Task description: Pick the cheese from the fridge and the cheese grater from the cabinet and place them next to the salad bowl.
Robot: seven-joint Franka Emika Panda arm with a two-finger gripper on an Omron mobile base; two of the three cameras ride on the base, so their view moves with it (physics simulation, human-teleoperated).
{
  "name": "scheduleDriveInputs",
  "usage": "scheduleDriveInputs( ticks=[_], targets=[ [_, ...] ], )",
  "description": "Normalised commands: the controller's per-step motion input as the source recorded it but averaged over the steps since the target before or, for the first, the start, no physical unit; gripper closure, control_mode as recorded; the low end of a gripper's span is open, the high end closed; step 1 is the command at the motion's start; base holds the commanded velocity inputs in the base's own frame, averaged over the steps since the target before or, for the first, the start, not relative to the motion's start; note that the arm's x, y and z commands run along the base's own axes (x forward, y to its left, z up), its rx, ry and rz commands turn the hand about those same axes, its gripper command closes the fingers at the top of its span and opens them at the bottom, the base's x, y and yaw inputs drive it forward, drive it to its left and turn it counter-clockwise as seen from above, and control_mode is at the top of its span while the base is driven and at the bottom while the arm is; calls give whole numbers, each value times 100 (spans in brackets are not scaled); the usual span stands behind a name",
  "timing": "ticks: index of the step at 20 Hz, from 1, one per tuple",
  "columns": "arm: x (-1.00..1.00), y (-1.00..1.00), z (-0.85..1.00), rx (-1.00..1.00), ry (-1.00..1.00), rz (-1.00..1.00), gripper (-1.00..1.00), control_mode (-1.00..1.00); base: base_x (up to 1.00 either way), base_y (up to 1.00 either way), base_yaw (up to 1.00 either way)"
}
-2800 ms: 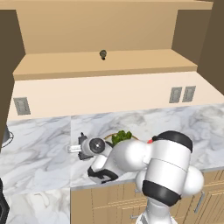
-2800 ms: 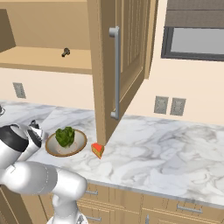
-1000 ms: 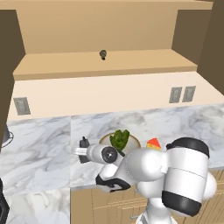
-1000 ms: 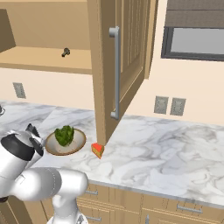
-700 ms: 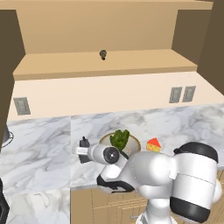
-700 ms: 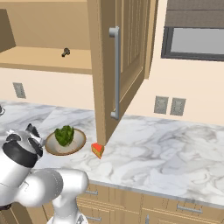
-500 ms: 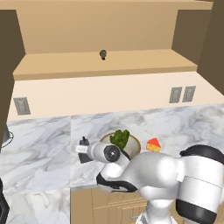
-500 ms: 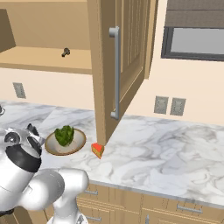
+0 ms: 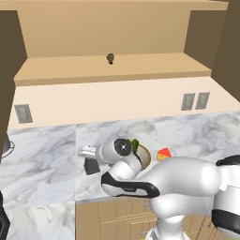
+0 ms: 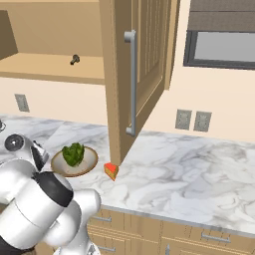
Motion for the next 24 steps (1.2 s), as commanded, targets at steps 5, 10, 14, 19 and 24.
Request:
scheduleDriveInputs(
  ticks=[5,10,14,19,24],
  targets=[
    [-15,-3,45,-10,16,-6,-100,-100,0,0,0],
    [-27,-13,42,-11,14,-6,-100,-100,0,0,0],
    [-25,-18,43,-11,18,-4,-100,-100,0,0,0],
    [-33,-31,35,-9,7,0,-100,-100,0,0,0],
    [-35,-44,24,-6,0,6,-100,-100,0,0,0]
  ],
)
